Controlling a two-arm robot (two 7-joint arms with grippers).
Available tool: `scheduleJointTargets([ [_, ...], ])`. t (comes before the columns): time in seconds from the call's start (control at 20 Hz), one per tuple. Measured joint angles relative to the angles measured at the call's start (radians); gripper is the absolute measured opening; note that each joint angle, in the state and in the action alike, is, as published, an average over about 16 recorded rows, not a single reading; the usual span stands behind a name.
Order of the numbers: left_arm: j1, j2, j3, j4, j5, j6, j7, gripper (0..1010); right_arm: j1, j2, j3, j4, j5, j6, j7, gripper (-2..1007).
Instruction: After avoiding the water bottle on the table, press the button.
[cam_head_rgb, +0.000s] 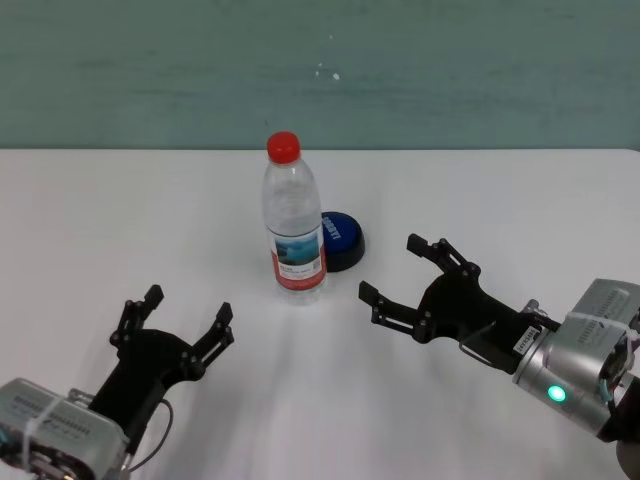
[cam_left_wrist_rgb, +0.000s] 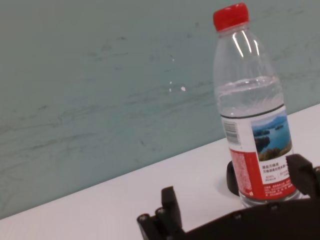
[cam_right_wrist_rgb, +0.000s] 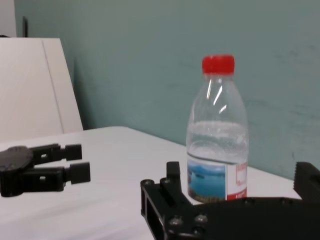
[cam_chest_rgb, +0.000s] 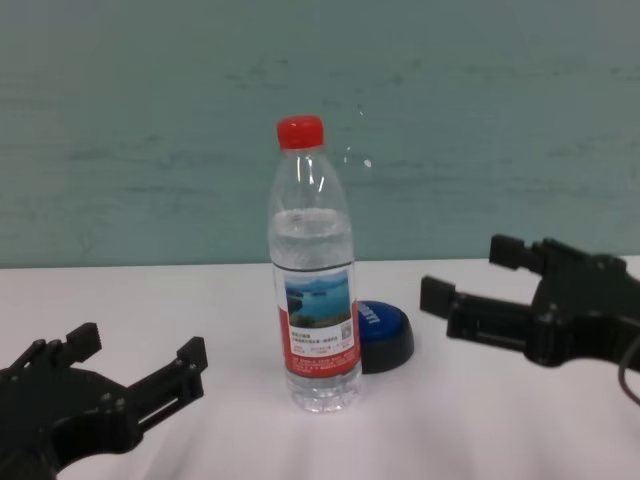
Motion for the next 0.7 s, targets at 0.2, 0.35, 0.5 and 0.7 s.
scheduleJointTargets([
  [0.2,0.0,0.0,0.0,0.0,0.0,0.0,0.0,1000,-0.008,-0.012,-0.001,0.015,0.002,-0.009,-0.014,1004],
  [0.35,0.0,0.0,0.0,0.0,0.0,0.0,0.0,1000,-0.023,-0.023,0.009,0.023,0.004,-0.019,-0.031,1004],
  [0.5,0.0,0.0,0.0,0.0,0.0,0.0,0.0,1000,-0.042,-0.034,0.024,0.025,0.004,-0.028,-0.05,1004],
  [0.7,0.0,0.0,0.0,0.0,0.0,0.0,0.0,1000,-0.072,-0.05,0.048,0.018,0.002,-0.038,-0.076,1004],
])
